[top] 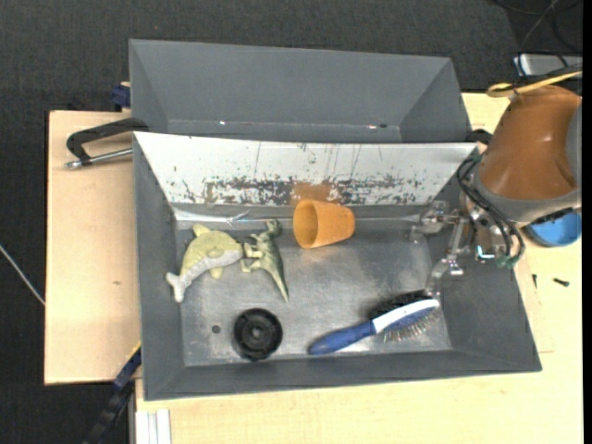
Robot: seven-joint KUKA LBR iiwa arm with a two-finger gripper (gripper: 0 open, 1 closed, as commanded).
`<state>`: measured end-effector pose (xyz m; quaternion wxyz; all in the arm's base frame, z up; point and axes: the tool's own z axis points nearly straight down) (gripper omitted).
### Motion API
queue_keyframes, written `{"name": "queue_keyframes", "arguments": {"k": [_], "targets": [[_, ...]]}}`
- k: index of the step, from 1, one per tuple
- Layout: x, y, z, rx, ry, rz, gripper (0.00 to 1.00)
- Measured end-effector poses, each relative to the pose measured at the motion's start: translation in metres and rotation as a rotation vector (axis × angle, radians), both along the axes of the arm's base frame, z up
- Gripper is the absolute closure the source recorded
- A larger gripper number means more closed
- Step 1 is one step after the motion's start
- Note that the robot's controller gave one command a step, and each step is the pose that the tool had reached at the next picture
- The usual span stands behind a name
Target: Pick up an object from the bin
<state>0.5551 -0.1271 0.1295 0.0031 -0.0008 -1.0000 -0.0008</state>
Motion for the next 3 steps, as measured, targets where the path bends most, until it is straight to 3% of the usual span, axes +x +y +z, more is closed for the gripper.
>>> {"name": "queue_keyframes", "arguments": {"k": [1, 2, 3], "targets": [[-0.065, -0.005, -0.054, 0.001, -0.002, 0.282, 0.00], [-0.061, 0.054, -0.057, -0.003, -0.014, 0.671, 0.00], [-0.059, 0.119, 0.062, -0.002, -0.021, 0.838, 0.00]]}}
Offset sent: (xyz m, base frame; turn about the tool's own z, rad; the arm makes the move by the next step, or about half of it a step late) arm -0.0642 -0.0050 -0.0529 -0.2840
